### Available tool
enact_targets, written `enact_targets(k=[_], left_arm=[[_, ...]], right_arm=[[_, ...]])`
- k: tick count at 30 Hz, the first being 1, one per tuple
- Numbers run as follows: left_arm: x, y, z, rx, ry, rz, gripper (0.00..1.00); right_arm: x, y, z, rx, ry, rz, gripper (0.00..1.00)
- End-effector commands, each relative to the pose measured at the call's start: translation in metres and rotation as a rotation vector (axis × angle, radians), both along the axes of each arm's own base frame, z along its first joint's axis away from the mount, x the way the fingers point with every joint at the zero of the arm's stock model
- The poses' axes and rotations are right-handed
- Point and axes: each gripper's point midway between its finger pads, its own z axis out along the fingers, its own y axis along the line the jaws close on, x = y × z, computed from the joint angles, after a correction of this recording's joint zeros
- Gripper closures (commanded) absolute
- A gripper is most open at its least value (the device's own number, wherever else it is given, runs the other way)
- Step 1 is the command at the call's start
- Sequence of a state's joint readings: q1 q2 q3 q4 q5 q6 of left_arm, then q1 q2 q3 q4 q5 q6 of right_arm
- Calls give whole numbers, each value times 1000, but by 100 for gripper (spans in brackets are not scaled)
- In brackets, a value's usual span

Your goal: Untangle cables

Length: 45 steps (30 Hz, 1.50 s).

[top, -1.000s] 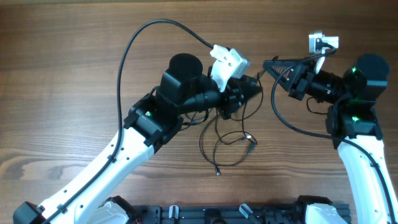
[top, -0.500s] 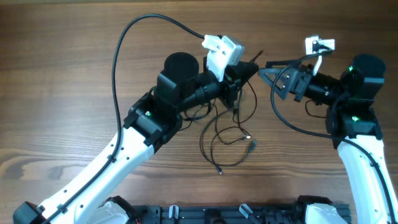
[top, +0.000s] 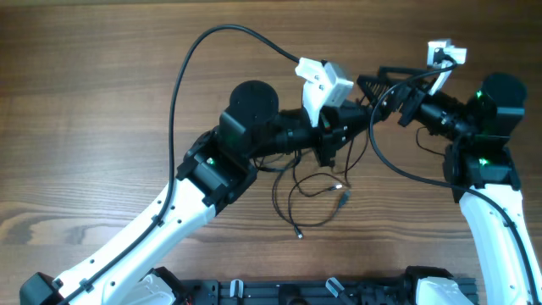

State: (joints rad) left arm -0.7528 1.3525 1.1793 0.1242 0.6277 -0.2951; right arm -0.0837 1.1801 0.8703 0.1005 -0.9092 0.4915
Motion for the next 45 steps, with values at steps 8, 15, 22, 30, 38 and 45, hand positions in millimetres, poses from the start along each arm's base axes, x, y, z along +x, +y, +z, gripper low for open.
enact_targets(k=[8, 15, 22, 30, 38, 45], left_arm=[[-3, 49, 51, -80, -86, 53, 96], [5, 96, 84, -128, -166, 171, 96], [8, 146, 113, -165, -256, 308, 96], [39, 195, 109, -129, -249, 486, 96], [61, 237, 108, -108, -251, 629, 96], [70, 248, 93, -80, -186, 675, 96]], right_arm=[[37, -88, -40, -176, 113, -494, 0], [35, -117, -59, -226, 196, -630, 0], [32, -131, -68, -264, 232, -708, 0], [30, -138, -75, -329, 240, -728, 0], [27, -142, -80, -343, 264, -748, 0], [26, -136, -82, -335, 273, -718, 0]])
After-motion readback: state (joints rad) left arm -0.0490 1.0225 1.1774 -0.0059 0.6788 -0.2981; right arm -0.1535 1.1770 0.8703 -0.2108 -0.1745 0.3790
